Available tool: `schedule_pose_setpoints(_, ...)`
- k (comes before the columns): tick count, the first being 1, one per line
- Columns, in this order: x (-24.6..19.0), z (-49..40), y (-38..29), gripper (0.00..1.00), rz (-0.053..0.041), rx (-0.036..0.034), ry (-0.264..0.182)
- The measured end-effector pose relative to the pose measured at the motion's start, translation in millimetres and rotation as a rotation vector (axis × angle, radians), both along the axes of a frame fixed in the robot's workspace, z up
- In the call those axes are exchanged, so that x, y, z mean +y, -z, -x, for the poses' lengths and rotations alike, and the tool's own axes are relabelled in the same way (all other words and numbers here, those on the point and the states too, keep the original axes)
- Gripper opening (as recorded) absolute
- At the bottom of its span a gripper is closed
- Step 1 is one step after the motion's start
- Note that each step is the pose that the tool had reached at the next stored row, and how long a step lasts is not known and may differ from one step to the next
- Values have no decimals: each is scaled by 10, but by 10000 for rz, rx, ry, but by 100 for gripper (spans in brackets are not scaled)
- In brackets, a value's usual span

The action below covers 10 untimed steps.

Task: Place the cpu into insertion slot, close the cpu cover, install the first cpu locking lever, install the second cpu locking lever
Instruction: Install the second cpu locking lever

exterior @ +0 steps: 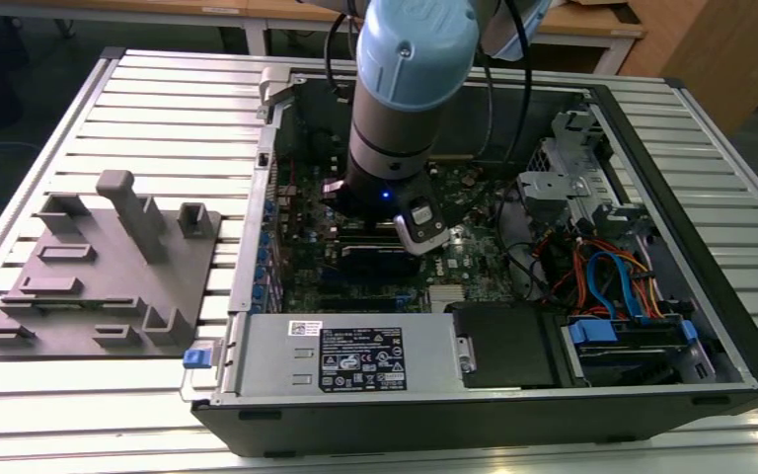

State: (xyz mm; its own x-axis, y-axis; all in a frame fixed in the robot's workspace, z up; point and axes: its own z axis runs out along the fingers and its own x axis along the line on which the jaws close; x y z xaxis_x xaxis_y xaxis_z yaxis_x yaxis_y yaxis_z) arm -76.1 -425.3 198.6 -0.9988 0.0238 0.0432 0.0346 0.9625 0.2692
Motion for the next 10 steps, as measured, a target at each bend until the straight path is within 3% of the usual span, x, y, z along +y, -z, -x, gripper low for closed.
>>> schedule_pose_setpoints(10, 0, 0, 0, 10, -69, 0, 0)
